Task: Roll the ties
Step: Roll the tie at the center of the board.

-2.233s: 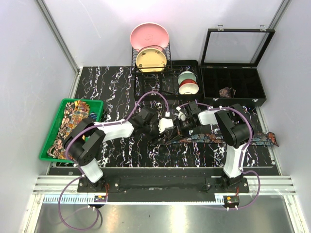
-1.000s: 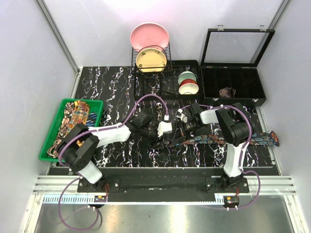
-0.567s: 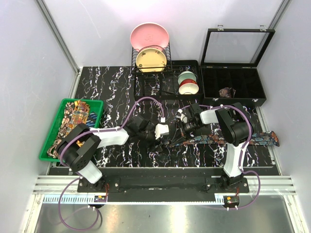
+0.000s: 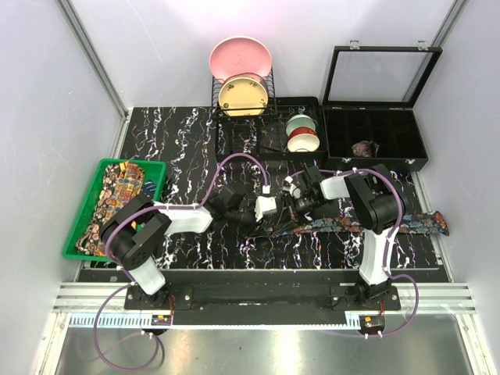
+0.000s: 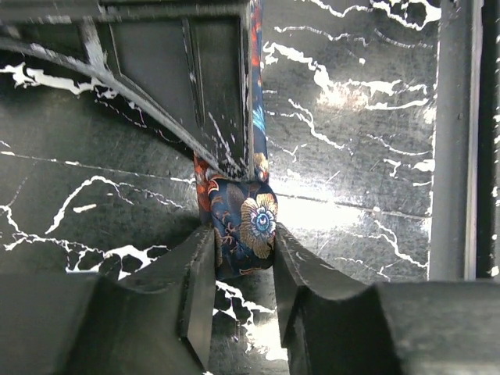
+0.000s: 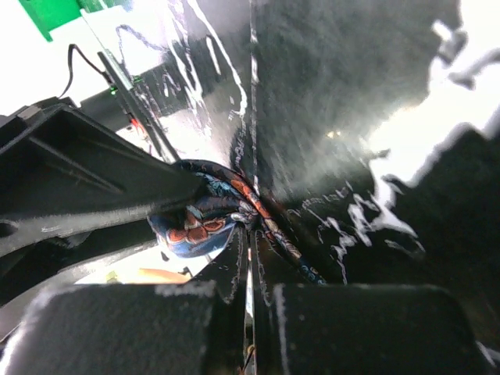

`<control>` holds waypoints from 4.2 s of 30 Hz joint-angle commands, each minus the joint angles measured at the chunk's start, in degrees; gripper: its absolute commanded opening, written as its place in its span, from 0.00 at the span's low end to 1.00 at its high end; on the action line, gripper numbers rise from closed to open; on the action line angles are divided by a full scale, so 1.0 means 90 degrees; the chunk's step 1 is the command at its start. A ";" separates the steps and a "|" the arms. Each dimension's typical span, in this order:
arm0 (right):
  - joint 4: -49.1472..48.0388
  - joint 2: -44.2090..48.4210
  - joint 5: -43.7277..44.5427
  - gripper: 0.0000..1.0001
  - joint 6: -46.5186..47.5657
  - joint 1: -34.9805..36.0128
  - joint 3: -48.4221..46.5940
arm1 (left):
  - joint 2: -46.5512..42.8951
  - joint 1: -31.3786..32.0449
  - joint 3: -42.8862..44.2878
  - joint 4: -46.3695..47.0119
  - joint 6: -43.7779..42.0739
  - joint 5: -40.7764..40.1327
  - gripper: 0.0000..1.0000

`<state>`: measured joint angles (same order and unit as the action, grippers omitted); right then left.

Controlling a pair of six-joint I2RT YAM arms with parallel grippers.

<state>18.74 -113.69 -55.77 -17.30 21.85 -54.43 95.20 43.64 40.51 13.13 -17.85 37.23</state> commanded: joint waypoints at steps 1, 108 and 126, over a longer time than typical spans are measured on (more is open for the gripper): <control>-0.0275 -0.0385 0.0474 0.00 -0.0225 0.0307 -0.0133 | -0.0070 0.0024 0.0430 0.0153 0.0331 0.0375 0.32; 0.0612 0.0230 0.1577 0.00 0.0496 -0.0533 -0.0114 | 0.0300 0.0064 0.1446 -0.1928 -0.1201 -0.0485 0.82; 0.0672 0.0005 0.1314 0.00 0.0468 -0.0474 -0.0202 | 0.1045 0.0269 0.1886 -0.1729 -0.1405 -0.0396 0.32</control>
<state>24.36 -111.11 -49.43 -14.79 16.82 -56.03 106.15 45.87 56.93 -0.03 -28.34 33.50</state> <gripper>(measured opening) 0.012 0.435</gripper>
